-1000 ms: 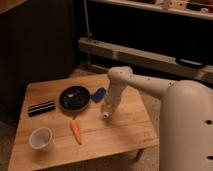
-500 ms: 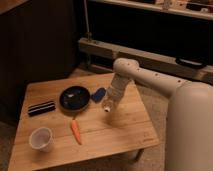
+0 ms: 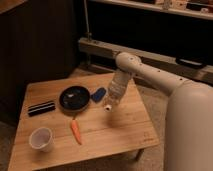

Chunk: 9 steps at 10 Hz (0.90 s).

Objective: Stand the bottle upright

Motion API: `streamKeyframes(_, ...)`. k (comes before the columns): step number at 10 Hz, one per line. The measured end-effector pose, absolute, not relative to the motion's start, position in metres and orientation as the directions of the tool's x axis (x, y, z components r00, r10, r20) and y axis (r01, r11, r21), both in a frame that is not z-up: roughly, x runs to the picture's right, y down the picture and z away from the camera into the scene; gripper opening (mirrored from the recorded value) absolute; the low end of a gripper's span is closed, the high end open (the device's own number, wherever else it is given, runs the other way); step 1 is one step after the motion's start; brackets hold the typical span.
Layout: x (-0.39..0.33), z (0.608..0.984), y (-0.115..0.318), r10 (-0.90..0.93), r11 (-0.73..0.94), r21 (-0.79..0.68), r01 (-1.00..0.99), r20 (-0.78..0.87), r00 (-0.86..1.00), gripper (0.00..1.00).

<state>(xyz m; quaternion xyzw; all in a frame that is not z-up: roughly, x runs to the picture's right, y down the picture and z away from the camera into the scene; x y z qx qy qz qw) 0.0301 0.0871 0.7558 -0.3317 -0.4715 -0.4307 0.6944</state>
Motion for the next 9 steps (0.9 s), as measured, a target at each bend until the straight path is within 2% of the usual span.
streamKeyframes(4,0.059,0.708,0.092,-0.236,0.332,-0.001,0.943,0.968,0.084,0.37)
streamKeyframes(9,0.083,0.644,0.127,-0.149,0.251,0.065,0.966,0.988,-0.028,0.37)
